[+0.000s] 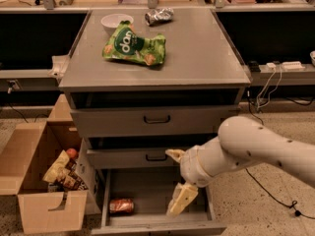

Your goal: Pick coke can from bottom drawer and place on counter

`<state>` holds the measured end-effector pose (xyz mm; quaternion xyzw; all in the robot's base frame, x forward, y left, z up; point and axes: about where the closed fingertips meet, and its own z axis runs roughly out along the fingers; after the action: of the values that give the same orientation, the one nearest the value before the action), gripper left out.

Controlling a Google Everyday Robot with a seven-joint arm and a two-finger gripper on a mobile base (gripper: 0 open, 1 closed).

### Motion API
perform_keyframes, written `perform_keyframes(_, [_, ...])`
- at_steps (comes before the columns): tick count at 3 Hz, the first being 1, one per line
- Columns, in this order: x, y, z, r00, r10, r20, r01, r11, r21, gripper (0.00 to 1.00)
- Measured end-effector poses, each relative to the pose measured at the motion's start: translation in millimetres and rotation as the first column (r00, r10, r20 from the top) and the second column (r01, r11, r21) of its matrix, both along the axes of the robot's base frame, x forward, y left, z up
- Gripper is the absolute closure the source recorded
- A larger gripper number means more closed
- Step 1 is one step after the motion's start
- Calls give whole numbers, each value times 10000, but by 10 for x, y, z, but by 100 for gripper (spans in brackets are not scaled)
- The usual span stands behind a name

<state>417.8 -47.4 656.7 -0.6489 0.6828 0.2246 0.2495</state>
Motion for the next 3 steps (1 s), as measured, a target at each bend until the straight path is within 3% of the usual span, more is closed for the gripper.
perform_keyframes(1, [61,101,-416,9997,-204,-108,210,9981,573,0])
perform_keyframes(2, [65,107,-433,9997,-193,-115,199,9982,559,0])
perform_keyframes(3, [146,191,-740,9999,35,-134,-28,9984,562,0])
